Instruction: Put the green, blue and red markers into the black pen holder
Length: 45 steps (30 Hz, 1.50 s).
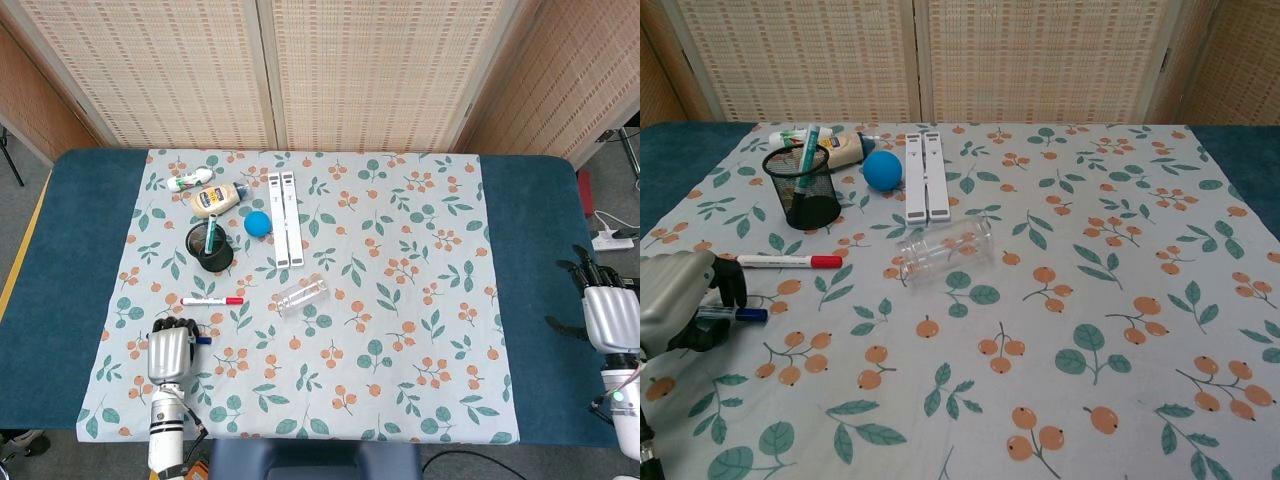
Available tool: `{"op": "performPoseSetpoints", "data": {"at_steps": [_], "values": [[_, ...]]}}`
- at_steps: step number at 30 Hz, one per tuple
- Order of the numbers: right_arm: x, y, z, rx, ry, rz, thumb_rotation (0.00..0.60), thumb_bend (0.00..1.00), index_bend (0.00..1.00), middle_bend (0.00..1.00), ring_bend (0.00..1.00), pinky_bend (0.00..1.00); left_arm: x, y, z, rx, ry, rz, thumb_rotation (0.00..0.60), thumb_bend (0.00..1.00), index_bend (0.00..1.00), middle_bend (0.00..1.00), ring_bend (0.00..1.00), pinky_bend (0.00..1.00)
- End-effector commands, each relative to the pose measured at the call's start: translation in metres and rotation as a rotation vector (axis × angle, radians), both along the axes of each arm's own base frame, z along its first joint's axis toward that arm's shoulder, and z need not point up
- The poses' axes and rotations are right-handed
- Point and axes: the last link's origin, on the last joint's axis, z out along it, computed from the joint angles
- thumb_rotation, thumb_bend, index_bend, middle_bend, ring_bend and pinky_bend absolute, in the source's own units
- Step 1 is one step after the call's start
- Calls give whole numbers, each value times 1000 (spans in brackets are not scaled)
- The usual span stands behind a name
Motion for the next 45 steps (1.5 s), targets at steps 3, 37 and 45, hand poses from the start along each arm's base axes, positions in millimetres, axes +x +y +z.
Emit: {"op": "performPoseSetpoints", "data": {"at_steps": [3, 37, 45], "values": [[0, 0, 0, -2, -1, 4, 600, 28, 230, 52, 201, 204, -1, -1, 0, 1, 3, 3, 600, 368, 588, 612, 326, 281], [-3, -1, 3, -11, -13, -4, 600, 28, 225, 52, 201, 204, 71, 200, 213, -303, -1152, -176, 600, 364, 576, 606, 320, 279], [-6, -1, 3, -10, -12, -14, 600, 28, 225, 52, 201, 204, 62, 219, 181, -335, -1325, -54, 600, 364, 576, 604, 316, 276]]}}
